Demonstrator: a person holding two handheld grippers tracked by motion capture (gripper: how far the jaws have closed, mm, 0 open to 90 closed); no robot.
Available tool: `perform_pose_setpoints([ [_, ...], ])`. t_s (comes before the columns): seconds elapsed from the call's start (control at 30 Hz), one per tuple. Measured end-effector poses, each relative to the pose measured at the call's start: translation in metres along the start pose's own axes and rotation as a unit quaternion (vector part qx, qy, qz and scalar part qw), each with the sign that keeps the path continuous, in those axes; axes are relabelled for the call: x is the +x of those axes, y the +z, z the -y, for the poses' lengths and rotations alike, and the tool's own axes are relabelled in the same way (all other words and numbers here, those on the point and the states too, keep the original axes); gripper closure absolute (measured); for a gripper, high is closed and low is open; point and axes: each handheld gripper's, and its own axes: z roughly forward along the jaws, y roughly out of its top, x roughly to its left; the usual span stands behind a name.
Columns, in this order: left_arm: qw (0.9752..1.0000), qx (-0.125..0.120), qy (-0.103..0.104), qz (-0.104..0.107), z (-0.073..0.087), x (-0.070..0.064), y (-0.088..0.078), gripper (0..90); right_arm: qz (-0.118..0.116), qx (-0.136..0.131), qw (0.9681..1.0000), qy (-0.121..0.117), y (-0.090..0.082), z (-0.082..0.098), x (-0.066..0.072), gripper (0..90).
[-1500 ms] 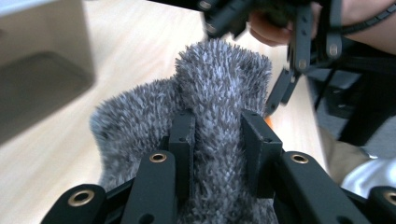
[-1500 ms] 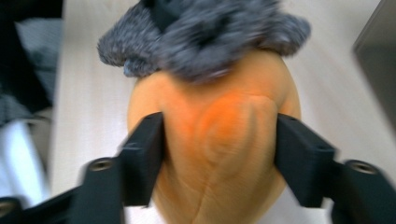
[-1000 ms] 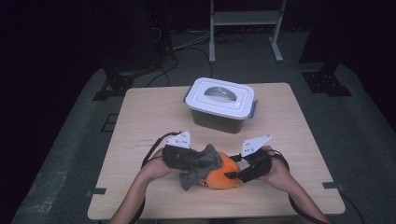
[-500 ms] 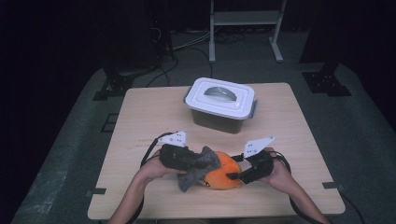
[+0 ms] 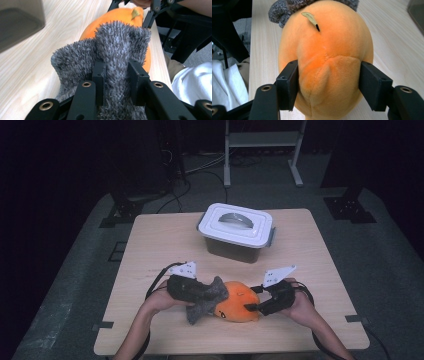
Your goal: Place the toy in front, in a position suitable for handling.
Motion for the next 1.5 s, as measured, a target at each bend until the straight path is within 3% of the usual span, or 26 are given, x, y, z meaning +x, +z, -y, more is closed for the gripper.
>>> perform_pose_setpoints([
  [0.1, 0.9999, -0.013, -0.001, 0.003, -0.002, -0.002, 0.002, 70.4, 0.001, 0.0, 0.9999, 0.013, -0.001, 0.001, -0.002, 36.4],
  [0.3, 0.9983, -0.051, 0.019, 0.023, -0.019, -0.014, 0.011, 70.1, 0.006, 0.003, 1.0, 0.0, 0.0, 0.0, 0.001, 36.7],
  [0.5, 0.9994, -0.032, 0.016, 0.002, -0.014, -0.011, 0.012, 70.2, 0.007, 0.003, 0.9999, -0.007, 0.0, 0.002, 0.0, 36.6],
  [0.7, 0.9998, -0.019, -0.005, -0.011, 0.001, 0.004, 0.004, 70.0, 0.011, 0.006, 0.9998, -0.015, 0.001, 0.001, 0.003, 36.7],
  [0.8, 0.9996, -0.026, -0.008, -0.01, -0.001, 0.002, 0.003, 70.0, 0.015, 0.01, 0.9997, -0.019, 0.001, -0.001, 0.004, 36.7],
  [0.9, 0.9987, -0.048, 0.015, 0.007, -0.011, -0.006, 0.004, 70.1, 0.021, 0.018, 0.9992, -0.027, 0.001, -0.003, 0.008, 36.7],
  [1.0, 0.9963, -0.068, 0.045, 0.027, -0.026, -0.02, 0.009, 70.0, 0.022, 0.017, 0.9987, -0.043, 0.003, -0.007, 0.014, 35.6],
  [1.1, 0.9967, -0.042, 0.065, 0.023, -0.032, -0.028, 0.018, 69.9, 0.031, 0.023, 0.9974, -0.061, 0.006, -0.012, 0.021, 32.0],
  [1.3, 0.9988, -0.027, 0.036, 0.019, -0.02, -0.016, 0.012, 70.0, 0.022, 0.022, 0.9989, -0.035, 0.001, -0.01, 0.013, 27.2],
  [1.43, 0.9989, -0.03, 0.023, 0.027, -0.014, -0.011, 0.008, 69.8, 0.004, 0.018, 0.9997, -0.015, 0.0, -0.005, 0.006, 28.2],
  [1.5, 0.999, -0.029, 0.023, 0.025, -0.016, -0.012, 0.009, 69.8, 0.005, 0.026, 0.9995, -0.016, 0.004, -0.005, 0.008, 32.1],
])
